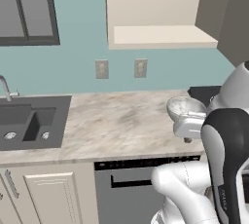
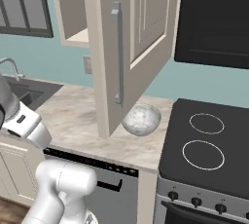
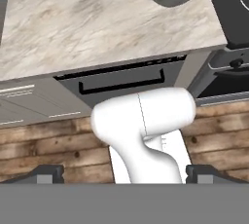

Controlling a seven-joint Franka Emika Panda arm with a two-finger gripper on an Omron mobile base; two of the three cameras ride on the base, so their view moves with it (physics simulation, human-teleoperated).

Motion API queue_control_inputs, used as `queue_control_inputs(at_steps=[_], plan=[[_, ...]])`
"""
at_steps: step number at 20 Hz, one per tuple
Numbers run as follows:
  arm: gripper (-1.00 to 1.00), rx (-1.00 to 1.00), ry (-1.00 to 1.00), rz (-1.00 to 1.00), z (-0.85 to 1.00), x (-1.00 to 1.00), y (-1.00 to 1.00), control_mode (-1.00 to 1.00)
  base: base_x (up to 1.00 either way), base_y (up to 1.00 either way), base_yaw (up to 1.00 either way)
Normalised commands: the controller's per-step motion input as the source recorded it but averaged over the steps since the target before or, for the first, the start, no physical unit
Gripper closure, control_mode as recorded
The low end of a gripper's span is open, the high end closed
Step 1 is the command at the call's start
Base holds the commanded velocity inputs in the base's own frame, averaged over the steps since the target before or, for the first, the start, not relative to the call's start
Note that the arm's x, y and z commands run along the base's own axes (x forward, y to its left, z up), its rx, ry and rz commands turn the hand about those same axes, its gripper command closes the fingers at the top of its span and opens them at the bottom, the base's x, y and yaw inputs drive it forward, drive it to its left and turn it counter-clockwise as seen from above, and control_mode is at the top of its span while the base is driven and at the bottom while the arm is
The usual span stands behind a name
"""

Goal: Open the cabinet and move the ladle to the pot. Then close the cabinet.

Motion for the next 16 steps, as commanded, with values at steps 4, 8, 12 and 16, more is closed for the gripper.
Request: queue_control_inputs(at_steps=[4, 8, 12, 16], plan=[[-1.00, -0.01, -0.03, 0.00, 0.16, -0.09, 0.01, -1.00, 0.00, 0.00, 0.00], [-1.00, 0.00, -0.23, -0.04, 0.72, -0.60, 0.00, -1.00, 0.00, 0.00, 0.00], [-1.00, -0.01, -0.34, -0.11, 0.96, -0.89, 0.00, -1.00, 0.00, 0.00, 0.00], [-1.00, -0.03, -0.28, -0.14, 0.86, -0.73, 0.00, -1.00, 0.00, 0.00, 0.00]])
